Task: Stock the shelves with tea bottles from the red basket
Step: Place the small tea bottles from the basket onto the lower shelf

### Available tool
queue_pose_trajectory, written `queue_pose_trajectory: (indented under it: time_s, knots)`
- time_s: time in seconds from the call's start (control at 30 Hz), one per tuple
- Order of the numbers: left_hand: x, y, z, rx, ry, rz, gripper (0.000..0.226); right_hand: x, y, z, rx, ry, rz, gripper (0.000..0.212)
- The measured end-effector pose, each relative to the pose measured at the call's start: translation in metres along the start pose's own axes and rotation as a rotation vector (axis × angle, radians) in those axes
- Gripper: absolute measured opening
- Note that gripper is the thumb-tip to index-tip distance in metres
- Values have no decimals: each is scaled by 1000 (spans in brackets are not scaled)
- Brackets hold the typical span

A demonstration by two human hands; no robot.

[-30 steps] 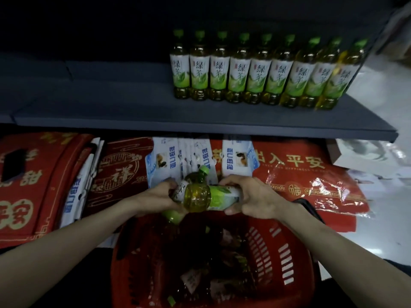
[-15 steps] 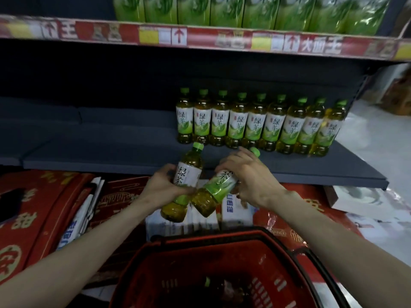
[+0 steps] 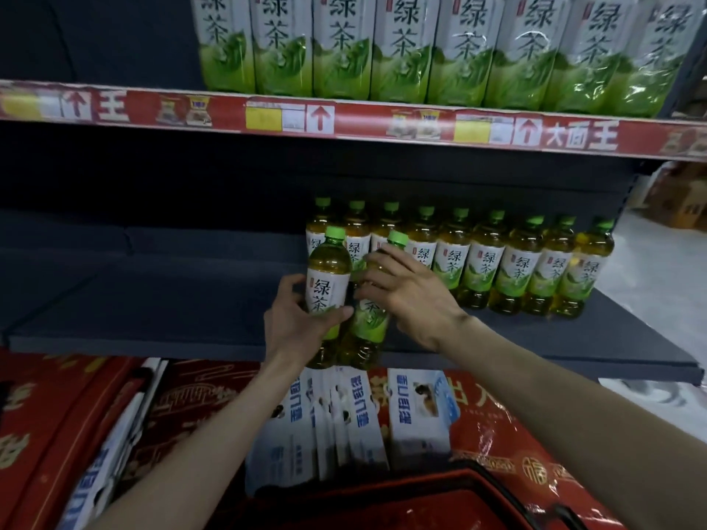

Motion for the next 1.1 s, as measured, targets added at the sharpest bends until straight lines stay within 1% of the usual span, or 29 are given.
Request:
queue_pose_trajectory:
  time_s: [0.1, 0.27, 0.5, 0.6, 0.77, 0.87, 1.1]
  knots:
    - [-1, -1, -14, 18, -32, 27, 80, 3, -3, -16, 8, 35, 15, 60]
    - [6, 2, -32, 64, -117, 52, 81, 14, -8, -33, 75, 79, 56, 60]
    - [-12, -4, -40, 81, -114, 108, 90, 10, -25, -45, 164, 173, 193, 47]
    - [-22, -3, -44, 99, -118, 126, 94, 6, -32, -48, 207, 186, 211, 47]
    - [-27, -6, -46, 66, -139, 139, 97, 4, -36, -45, 158, 188, 233, 52]
    - [-30, -7, -45, 46, -146, 151, 98, 2, -34, -39, 129, 156, 201, 57]
    - [-35, -7, -43, -7, -145, 160, 101, -6, -34, -21, 165, 84, 0, 71]
Point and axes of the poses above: each hand's wrist, its own z-axis away from the middle knuckle, its own y-axis out of the back of the hand, x = y × z, the point moved 5 cm from there along -z, towards the middle knuckle, and after that the axes turned 4 degrees about -x, right-handed, at the moved point
